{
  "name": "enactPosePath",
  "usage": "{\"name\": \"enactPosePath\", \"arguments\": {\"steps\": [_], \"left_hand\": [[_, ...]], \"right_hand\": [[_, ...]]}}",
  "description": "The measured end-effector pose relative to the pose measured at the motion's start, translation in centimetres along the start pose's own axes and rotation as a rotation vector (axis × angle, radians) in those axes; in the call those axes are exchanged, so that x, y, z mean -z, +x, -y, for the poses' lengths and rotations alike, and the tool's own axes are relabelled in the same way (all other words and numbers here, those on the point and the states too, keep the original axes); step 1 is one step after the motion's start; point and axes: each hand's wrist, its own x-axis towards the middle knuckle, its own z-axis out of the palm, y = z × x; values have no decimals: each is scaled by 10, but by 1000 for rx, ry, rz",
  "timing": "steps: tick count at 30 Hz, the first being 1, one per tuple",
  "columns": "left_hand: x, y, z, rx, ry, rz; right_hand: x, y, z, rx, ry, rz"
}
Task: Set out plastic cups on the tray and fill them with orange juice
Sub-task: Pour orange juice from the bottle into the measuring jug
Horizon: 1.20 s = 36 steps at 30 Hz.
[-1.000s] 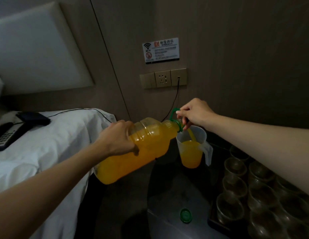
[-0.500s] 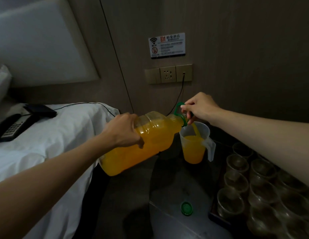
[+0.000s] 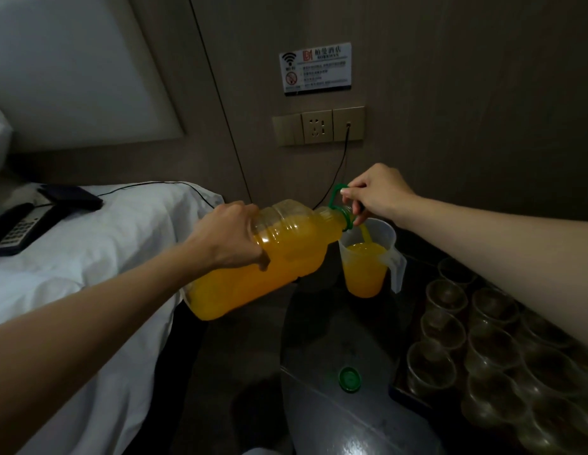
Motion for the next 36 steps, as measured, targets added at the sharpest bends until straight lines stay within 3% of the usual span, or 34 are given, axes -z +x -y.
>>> {"name": "enactPosePath", "arguments": {"steps": [36], "left_hand": [[3, -11, -8, -1, 21, -23]], "right_hand": [[1, -1, 2, -20, 12, -28]]}}
